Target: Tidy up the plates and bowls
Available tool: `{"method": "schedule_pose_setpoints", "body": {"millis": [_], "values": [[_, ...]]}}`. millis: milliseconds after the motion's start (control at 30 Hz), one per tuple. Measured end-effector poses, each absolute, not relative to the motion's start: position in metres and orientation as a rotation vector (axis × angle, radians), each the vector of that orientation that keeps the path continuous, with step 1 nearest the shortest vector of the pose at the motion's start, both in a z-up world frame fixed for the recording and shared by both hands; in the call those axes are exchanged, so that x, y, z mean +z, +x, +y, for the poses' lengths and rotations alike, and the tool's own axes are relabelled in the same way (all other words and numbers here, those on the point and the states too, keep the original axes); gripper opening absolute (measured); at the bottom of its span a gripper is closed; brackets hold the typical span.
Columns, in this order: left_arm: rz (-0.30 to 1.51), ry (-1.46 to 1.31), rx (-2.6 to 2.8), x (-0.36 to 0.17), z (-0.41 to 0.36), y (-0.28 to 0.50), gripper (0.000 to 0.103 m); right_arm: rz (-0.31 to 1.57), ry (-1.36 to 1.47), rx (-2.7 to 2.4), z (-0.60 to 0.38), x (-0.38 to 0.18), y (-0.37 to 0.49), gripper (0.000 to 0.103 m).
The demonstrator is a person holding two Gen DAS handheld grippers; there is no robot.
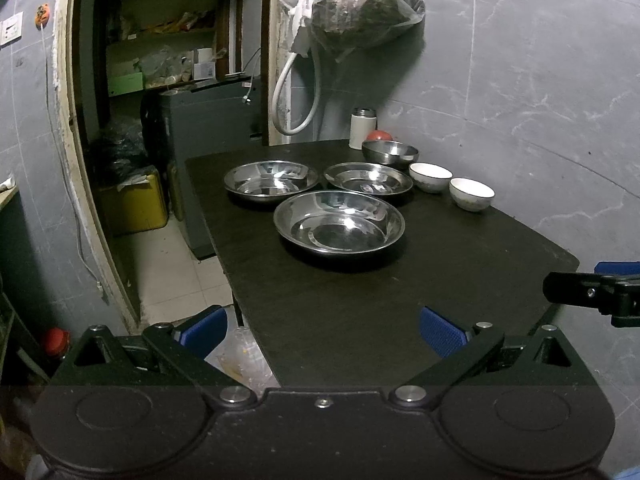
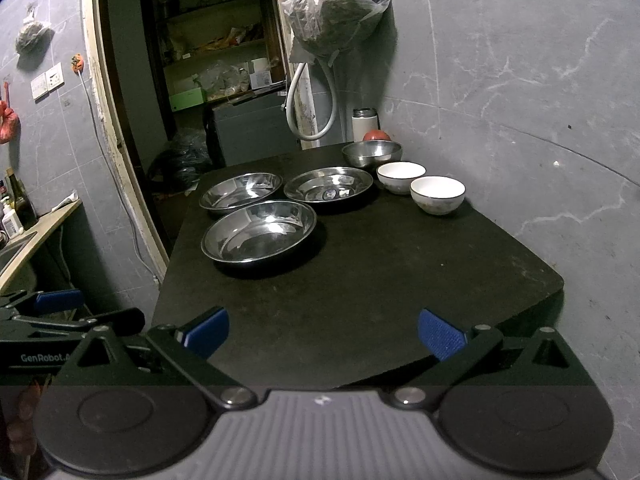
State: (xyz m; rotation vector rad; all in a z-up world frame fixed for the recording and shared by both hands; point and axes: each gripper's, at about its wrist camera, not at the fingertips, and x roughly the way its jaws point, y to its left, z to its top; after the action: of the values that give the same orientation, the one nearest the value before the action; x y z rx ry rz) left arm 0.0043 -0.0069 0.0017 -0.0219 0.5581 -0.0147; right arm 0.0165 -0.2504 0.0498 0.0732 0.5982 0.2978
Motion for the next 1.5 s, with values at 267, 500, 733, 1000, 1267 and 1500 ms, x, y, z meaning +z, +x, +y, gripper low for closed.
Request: {"method": "schedule_pose_setpoints", "body": {"millis": [267,500,733,1000,1267,1500], "values": [[0.559,-0.016,-0.017,0.002,-0.012,0.004,0.102,0.596,0.077,0.295,-0.254,0.046,0.017,0.103],[0.559,-0.013,-0.023,0.001,-0.013,0.002,0.102,0.593,0.080,0.293,-0.260,0.046,0.015,0.103],[0.559,-0.012,-0.022,0.001,-0.013,0.003,0.102,0.593,0.080,0.292,-0.260,0.047,0.014,0.103],[0.559,-0.011,-0.023,0.001,-0.014,0.003,0.102,0.592,0.080,0.290,-0.260,0.047,0.015,0.103],[0.560,-0.012,-0.022,0.001,-0.015,0.003,0.102,0.593,0.078,0.292,-0.260,0.046,0.015,0.103],[0.561,-0.010,-0.022,-0.001,-0.016,0.004,0.102,0.593,0.078,0.292,-0.260,0.046,0.015,0.103]]}}
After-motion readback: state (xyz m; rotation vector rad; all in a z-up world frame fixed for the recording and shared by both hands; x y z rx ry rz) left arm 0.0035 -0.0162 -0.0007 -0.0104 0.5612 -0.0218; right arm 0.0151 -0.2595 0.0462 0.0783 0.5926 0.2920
